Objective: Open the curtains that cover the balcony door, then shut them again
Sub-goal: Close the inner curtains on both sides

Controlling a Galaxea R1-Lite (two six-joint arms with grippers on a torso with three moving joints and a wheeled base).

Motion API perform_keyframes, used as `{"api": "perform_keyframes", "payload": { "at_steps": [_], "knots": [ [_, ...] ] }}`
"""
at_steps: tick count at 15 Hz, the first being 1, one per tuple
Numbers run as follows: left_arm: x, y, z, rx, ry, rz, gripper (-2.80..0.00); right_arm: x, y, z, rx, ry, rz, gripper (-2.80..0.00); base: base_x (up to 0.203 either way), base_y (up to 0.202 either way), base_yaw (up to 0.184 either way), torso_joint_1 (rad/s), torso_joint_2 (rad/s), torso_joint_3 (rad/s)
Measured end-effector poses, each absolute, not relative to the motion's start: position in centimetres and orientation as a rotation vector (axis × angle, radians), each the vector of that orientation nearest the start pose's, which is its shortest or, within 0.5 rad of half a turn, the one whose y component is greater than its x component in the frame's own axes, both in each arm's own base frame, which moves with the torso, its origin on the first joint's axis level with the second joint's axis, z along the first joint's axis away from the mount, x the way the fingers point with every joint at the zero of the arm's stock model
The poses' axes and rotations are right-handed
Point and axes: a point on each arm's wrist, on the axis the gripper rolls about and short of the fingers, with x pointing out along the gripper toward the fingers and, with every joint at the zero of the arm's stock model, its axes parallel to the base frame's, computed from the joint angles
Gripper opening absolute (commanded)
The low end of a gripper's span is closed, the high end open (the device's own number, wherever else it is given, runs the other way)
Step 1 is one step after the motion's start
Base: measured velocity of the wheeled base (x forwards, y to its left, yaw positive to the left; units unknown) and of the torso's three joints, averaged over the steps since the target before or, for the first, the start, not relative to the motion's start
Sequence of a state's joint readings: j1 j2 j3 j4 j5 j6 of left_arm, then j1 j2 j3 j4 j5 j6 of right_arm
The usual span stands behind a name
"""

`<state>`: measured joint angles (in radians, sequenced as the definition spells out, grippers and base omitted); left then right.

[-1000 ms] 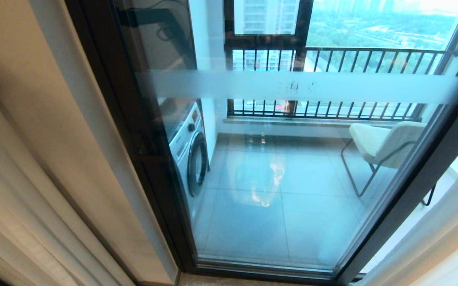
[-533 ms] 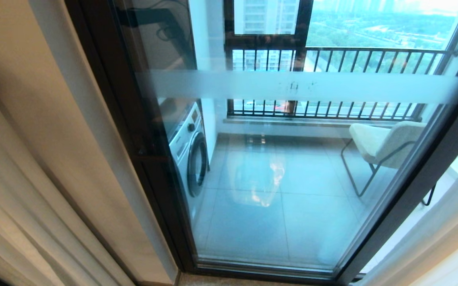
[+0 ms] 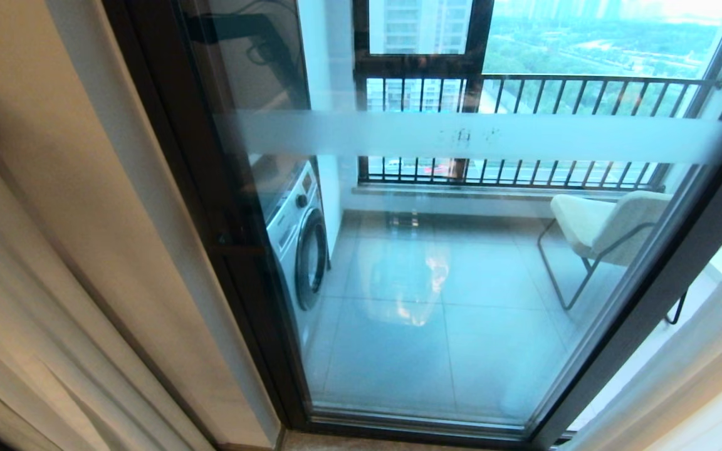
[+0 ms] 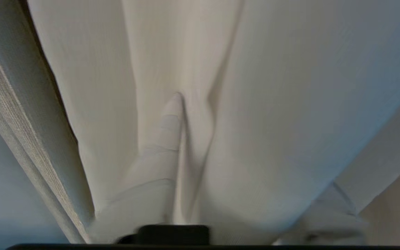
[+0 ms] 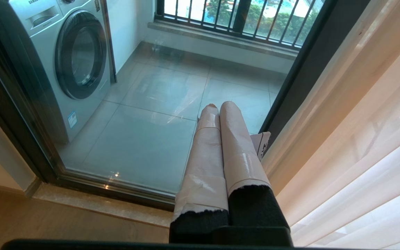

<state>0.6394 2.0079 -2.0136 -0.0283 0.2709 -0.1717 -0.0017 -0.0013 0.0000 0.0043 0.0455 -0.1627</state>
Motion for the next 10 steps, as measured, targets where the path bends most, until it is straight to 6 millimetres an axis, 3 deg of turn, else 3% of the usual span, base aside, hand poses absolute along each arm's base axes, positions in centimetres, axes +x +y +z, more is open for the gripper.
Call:
{"api": "perform_keyframes", "payload": {
  "at_steps": [5, 10],
  "knots": [
    [31.7, 24.1, 35.7, -0.185, -0.141, 0.898, -2.8, -2.3, 0.1, 7.5, -0.162, -0.001, 0.044, -2.8, 0.0, 0.0, 0.0, 0.0, 0.0, 0.0],
    [31.4, 22.5, 37.0, -0.189, -0.175, 0.863, -2.8, -2.3, 0.1, 7.5, -0.163, -0.001, 0.044, -2.8, 0.0, 0.0, 0.0, 0.0, 0.0, 0.0]
  ]
}}
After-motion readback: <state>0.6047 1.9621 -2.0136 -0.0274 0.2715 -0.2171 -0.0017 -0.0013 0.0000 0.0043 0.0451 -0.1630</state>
